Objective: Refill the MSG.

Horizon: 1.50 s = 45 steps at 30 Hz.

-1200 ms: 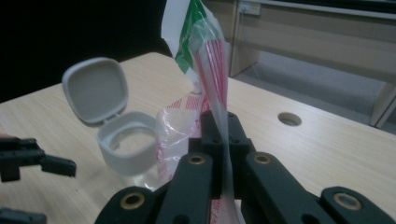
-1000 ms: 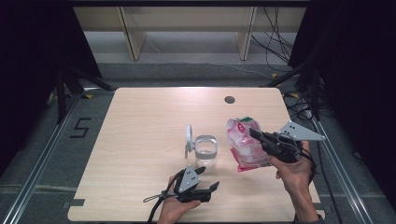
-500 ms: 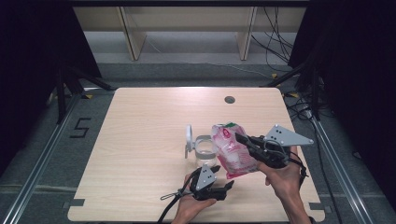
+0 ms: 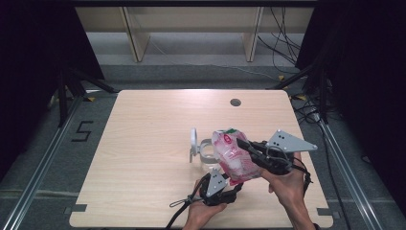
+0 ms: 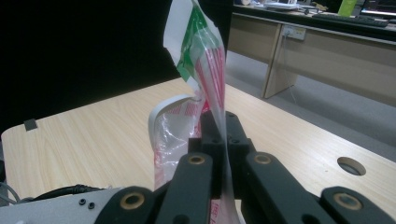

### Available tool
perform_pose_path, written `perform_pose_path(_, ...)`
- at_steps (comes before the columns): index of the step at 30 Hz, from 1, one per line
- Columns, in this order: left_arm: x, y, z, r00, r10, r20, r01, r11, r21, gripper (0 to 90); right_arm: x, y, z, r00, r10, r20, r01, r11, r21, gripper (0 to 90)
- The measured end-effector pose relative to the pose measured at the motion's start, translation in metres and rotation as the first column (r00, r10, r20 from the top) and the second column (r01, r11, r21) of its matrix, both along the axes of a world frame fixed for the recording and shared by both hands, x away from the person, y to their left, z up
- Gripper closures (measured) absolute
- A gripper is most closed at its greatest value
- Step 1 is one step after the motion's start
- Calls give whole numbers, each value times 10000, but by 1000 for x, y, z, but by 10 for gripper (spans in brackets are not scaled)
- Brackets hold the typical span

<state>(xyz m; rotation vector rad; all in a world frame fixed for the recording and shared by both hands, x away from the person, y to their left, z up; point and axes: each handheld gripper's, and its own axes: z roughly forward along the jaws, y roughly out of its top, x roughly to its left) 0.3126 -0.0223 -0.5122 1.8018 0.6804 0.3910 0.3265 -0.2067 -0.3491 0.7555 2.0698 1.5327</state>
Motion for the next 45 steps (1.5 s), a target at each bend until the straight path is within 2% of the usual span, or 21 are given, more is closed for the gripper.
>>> perform_pose_path(2,0,0,0,10000,-6,38,6,10000,-63,571,0,2,0,10000,82,-25,-82,9999,140,900)
perform_pose_path(3,-1,-1,0,9997,156,166,-155,9998,-98,589,1,1,0,10000,78,34,-78,10000,-46,900)
perform_pose_path(6,0,1,-1,9995,285,119,-281,9992,-299,670,1,1,0,9999,93,63,-93,10000,-17,900)
perform_pose_path(7,0,1,-1,9995,320,84,-316,9988,-378,703,2,0,1,9997,10,228,-7,9999,-136,900)
perform_pose_path(10,-1,0,-1,9995,286,146,-281,9990,-342,717,2,1,1,9999,-65,94,65,10000,3,900)
perform_pose_path(12,-1,-2,-1,9994,334,59,-332,9988,-365,726,4,0,1,9998,-78,193,80,9999,-88,900)
perform_pose_path(13,-1,-4,-2,9994,332,21,-330,9982,-504,728,5,1,0,9999,-124,52,124,9999,-13,900)
perform_pose_path(14,0,-4,-2,9997,252,1,-251,9982,-538,731,8,0,1,9997,-167,182,169,9998,-106,900)
perform_pose_path(16,0,-5,-1,9994,342,2,-342,9989,-313,735,11,2,0,9999,-116,23,116,9999,30,900)
perform_pose_path(17,0,-6,-1,9994,343,6,-342,9988,-355,737,10,2,1,9993,-323,-191,324,9994,74,900)
perform_pose_path(18,2,-8,-1,9996,295,34,-293,9982,-515,738,13,2,1,9997,-254,-15,254,9997,12,900)
perform_pose_path(21,2,-10,0,9991,415,59,-412,9982,-433,742,15,4,2,9990,-335,-295,336,9994,14,900)
perform_pose_path(22,2,-12,0,9992,399,92,-394,9981,-475,743,18,5,2,9996,-273,-80,274,9996,34,900)
perform_pose_path(25,4,-14,0,9990,435,-24,-436,9973,-598,745,21,7,2,9983,-438,-378,444,9989,144,900)
perform_pose_path(31,8,-17,0,9989,468,2,-466,9960,-768,748,30,13,2,9974,-484,-535,501,9983,294,900)
perform_pose_path(36,11,-21,2,9977,672,-56,-674,9947,-775,750,38,18,3,9980,-529,-341,538,9983,242,900)
perform_pose_path(38,14,-24,1,9981,613,57,-604,9934,-977,750,41,20,3,9973,-665,-311,674,9973,277,900)
perform_pose_path(40,15,-25,3,9975,710,22,-706,9939,-852,751,43,20,4,9970,-714,-305,719,9973,156,900)
perform_pose_path(41,17,-26,2,9979,646,38,-638,9926,-1035,751,45,23,4,9968,-774,-177,778,9967,228,900)
perform_pose_path(43,17,-27,3,9971,761,7,-756,9919,-1024,752,45,24,4,9962,-806,-321,811,9966,162,900)
perform_pose_path(45,18,-29,3,9968,803,51,-793,9916,-1022,752,48,25,4,9972,-723,-210,726,9972,171,900)
